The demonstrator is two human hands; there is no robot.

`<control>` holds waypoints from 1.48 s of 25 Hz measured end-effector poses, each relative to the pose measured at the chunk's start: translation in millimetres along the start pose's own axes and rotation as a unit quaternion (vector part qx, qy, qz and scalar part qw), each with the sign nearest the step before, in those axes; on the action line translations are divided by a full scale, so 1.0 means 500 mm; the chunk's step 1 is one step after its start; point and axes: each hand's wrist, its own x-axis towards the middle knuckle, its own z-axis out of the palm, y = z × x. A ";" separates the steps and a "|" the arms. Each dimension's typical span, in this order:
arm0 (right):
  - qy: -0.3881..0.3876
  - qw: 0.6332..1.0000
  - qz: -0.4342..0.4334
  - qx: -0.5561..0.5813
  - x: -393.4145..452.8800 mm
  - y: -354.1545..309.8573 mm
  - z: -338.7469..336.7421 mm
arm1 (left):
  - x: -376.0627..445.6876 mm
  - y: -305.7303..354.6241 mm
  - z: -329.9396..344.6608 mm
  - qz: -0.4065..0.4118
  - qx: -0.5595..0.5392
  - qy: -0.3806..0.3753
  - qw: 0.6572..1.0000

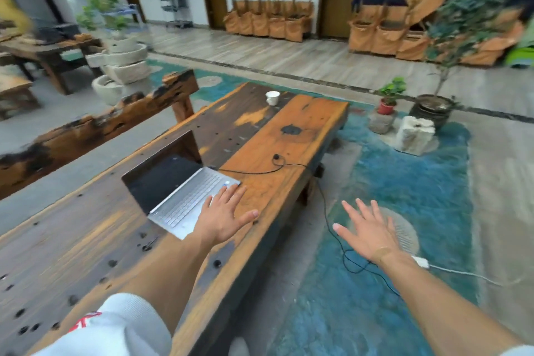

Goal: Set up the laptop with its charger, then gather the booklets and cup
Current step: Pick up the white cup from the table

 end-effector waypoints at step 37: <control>0.015 0.952 0.303 0.033 0.416 0.440 -0.094 | 0.856 0.471 0.171 0.246 0.017 -0.131 0.960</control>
